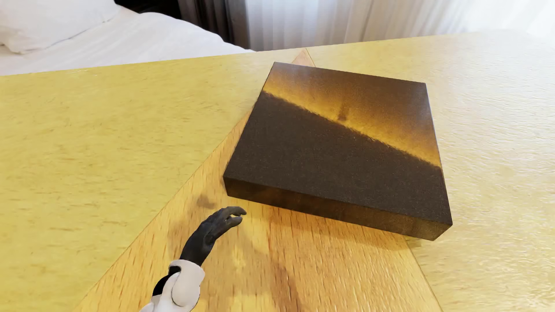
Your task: Walk towards the coffeetable
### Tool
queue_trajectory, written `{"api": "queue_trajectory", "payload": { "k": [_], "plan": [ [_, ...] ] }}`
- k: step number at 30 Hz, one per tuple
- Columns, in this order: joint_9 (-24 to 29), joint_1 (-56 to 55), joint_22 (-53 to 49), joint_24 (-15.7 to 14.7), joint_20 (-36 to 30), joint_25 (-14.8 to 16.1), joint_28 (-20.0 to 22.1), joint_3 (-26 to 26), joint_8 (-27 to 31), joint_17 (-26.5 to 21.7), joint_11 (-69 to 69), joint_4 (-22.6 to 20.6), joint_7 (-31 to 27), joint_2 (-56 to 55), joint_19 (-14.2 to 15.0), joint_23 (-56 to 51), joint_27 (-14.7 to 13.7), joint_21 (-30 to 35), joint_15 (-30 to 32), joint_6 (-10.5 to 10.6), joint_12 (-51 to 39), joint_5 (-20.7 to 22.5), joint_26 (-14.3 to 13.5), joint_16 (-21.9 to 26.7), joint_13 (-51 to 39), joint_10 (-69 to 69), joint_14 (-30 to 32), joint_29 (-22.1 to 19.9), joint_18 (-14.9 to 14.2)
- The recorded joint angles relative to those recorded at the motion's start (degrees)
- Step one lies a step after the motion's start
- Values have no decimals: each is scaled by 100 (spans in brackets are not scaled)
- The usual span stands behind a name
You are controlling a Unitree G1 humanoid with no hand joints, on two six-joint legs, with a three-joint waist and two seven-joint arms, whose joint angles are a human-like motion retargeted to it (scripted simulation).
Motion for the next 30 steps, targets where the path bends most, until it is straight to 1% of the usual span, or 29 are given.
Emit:
{"api": "queue_trajectory", "payload": {
  "k": [1, 2, 3, 4, 5, 6, 7, 8, 9, 10, 11, 12, 13, 14, 15, 16, 17, 18, 19, 20, 21, 22, 23, 24, 25, 26, 27, 28, 30],
  "plan": [
    [-30, 94, -2, -23, -31, 90, -140, -27, 11, -2, -822, -6, -105, 236, -322, 43, -4, 47, 554, -25, -9, 240, 89, 66, 256, -205, 31, 51, -23],
    [-51, 92, 86, -85, -10, 199, -224, -33, -191, 7, -1121, -39, -199, 432, -343, 20, -20, 27, 454, -51, -6, 237, 225, 82, 524, -217, 9, 70, -56],
    [-64, 76, 241, -135, 66, 292, -240, -38, -346, 113, -1389, -39, -290, 606, -265, 7, 11, 7, 531, -60, 26, 268, 456, 90, 703, -225, -28, 57, -71],
    [-68, 52, 448, -152, 271, 360, -179, -42, -438, 219, -1537, -16, -354, 714, -151, 25, 39, 25, 577, -49, 136, 298, 751, 24, 820, -168, -76, 95, -101],
    [-71, 31, 678, -104, 578, 384, -1, -43, -487, 308, -1585, 26, -396, 750, -106, 51, 59, 93, 571, -35, 296, 337, 1071, -104, 845, -122, -132, 231, -143],
    [-77, 35, 916, -107, 963, 342, 265, -35, -512, 364, -1615, 82, -404, 756, -143, 67, 52, 215, 557, -22, 481, 397, 1364, -293, 769, -120, -182, 391, -186],
    [-85, 75, 1172, -292, 1377, 274, 493, -18, -504, 390, -1651, 142, -374, 766, -187, 69, 18, 341, 551, -9, 661, 464, 1631, -510, 612, -156, -216, 472, -217],
    [-95, 119, 1439, -563, 1764, 223, 586, 1, -473, 383, -1695, 206, -329, 779, -210, 55, -30, 407, 550, 5, 824, 538, 1832, -669, 417, -199, -237, 418, -250],
    [-106, 169, 1747, -770, 1952, 196, 576, 14, -417, 452, -1729, 282, -272, 789, -219, 52, -10, 409, 553, 19, 957, 623, 2004, -695, 142, -242, -255, 249, -292],
    [-117, 203, 2078, -781, 1952, 110, 403, 19, -349, 464, -1745, 362, -210, 789, -235, 13, -70, 452, 539, 32, 1114, 710, 2137, -578, -139, -251, -277, 113, -332],
    [-125, 214, 2392, -598, 1786, -192, 113, 18, -294, 452, -1741, 443, -151, 786, -261, -35, -113, 639, 520, 45, 1192, 787, 2362, -445, -435, -212, -305, 37, -368],
    [-128, 188, 2673, -351, 1585, -234, -265, 18, -254, 502, -1714, 522, -112, 770, -291, -158, -133, 593, 484, 58, 1311, 854, 2500, -280, -697, -119, -349, -65, -395],
    [-127, 138, 2917, -115, 1414, -88, -668, 23, -228, 573, -1661, 598, -85, 740, -321, -394, -258, 416, 434, 74, 1368, 910, 2602, -137, -875, 8, -406, -167, -418],
    [-122, 77, 3114, 75, 1318, 42, -1004, 36, -210, 605, -1590, 672, -74, 708, -352, -669, -451, 275, 379, 93, 1385, 958, 2686, -37, -1003, 161, -470, -302, -444],
    [-114, -10, 3241, 193, 1323, 109, -1205, 53, -193, 613, -1491, 755, -82, 667, -383, -934, -649, 203, 306, 117, 1385, 1009, 2760, 18, -1109, 370, -562, -442, -476],
    [-100, -152, 3288, 271, 1387, 120, -1274, 69, -185, 604, -1355, 850, -110, 616, -414, -1175, -801, 174, 199, 146, 1373, 1057, 2801, 46, -1191, 677, -670, -572, -510],
    [-81, -353, 3260, 322, 1466, 92, -1272, 81, -206, 578, -1197, 948, -162, 568, -449, -1395, -903, 167, 69, 177, 1347, 1092, 2778, 67, -1244, 1084, -747, -656, -546],
    [-60, -609, 3175, 351, 1536, 56, -1218, 93, -259, 542, -1055, 1016, -277, 546, -469, -1587, -963, 149, -52, 209, 1297, 1101, 2708, 84, -1256, 1569, -717, -704, -587],
    [-41, -861, 3062, 363, 1598, 59, -1097, 106, -330, 512, -905, 1049, -450, 526, -478, -1716, -1002, 115, -155, 241, 1230, 1094, 2612, 96, -1232, 2026, -665, -742, -700],
    [-31, -1031, 2937, 359, 1650, 99, -931, 118, -400, 481, -787, 1003, -712, 519, -476, -1734, -1011, 95, -228, 271, 1161, 1082, 2509, 85, -1201, 2298, -781, -759, -833],
    [-31, -1063, 2801, 349, 1676, 161, -764, 127, -449, 442, -763, 867, -1036, 549, -468, -1622, -966, 116, -258, 292, 1106, 1065, 2404, 40, -1190, 2226, -963, -719, -850],
    [-45, -951, 2649, 339, 1654, 203, -666, 127, -481, 391, -821, 792, -1222, 616, -453, -1390, -849, 199, -253, 304, 1073, 1051, 2286, -16, -1209, 1782, -954, -619, -836],
    [-70, -727, 2476, 324, 1585, 214, -642, 117, -502, 329, -964, 783, -1194, 712, -447, -1083, -692, 336, -204, 309, 1059, 1030, 2150, -73, -1250, 1145, -683, -469, -831],
    [-89, -558, 2273, 313, 1509, 179, -634, 104, -516, 290, -1029, 776, -1161, 781, -440, -741, -521, 524, -180, 316, 1082, 1039, 2010, -86, -1300, 876, -679, -269, -649],
    [-97, -407, 2104, 288, 1416, 143, -596, 86, -528, 257, -1101, 746, -1136, 860, -428, -452, -335, 655, -155, 319, 1042, 1020, 1939, -143, -1282, 649, -599, -85, -627],
    [-92, -314, 1960, 223, 1351, 173, -532, 65, -565, 266, -1125, 697, -1138, 909, -416, -149, -156, 682, -151, 306, 1080, 973, 1809, -151, -1248, 486, -523, -35, -630],
    [-87, -281, 1883, 159, 1279, 258, -507, 44, -617, 312, -1119, 643, -1172, 932, -390, 109, -21, 644, -154, 288, 1075, 915, 1735, -136, -1142, 406, -496, -81, -654],
    [-84, -260, 1829, 125, 1209, 341, -545, 23, -656, 354, -1135, 595, -1190, 951, -361, 308, 37, 649, -142, 273, 1071, 863, 1708, -96, -1014, 350, -481, -45, -673],
    [-71, -241, 1741, 90, 1188, 400, -531, -10, -660, 325, -1182, 520, -1158, 952, -319, 498, -66, 840, -102, 256, 1126, 788, 1703, -42, -767, 287, -461, 247, -626]
  ]
}}
